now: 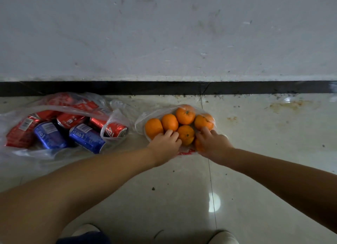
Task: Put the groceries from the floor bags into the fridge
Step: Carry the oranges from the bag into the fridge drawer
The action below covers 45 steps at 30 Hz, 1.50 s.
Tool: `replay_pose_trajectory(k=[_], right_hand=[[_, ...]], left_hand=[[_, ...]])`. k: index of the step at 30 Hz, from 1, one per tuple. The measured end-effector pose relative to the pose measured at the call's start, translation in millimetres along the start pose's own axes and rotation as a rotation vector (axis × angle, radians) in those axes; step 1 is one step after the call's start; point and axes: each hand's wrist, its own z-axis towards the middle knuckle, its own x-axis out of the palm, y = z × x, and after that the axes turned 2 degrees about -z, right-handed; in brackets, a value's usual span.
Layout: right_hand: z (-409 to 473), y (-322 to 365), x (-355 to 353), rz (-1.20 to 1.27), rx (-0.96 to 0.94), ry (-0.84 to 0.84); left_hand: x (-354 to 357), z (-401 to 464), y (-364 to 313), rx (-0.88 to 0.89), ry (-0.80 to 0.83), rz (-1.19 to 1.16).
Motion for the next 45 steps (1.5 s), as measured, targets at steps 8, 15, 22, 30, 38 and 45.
replay_pose_trajectory(k=[8,15,22,30,38,45], right_hand=[[-4,-4,-8,0.106,-0.029,-0.017],[-72,-5,-112,0.436,0.134,-0.059],[-193,-10,-258,0.587,0.206,-0.122],[-403,-27,-415,0.827,0.436,-0.285],[-610,-7,-443,0.908,0.919,-0.548],[-832,51,-374,0.819,1.242,-0.520]], left_hand=[[-13,-6,-10,-0.127,0.219,-0.115],[-147,-50,5,-0.299,0.237,-0.332],[-343,-96,-17,-0.384,0.159,-0.432],[-577,-130,-92,-0.206,0.026,-0.396],[-711,-141,-220,0.279,-0.034,-0.224],[-738,-203,-436,0.681,-0.010,-0.150]])
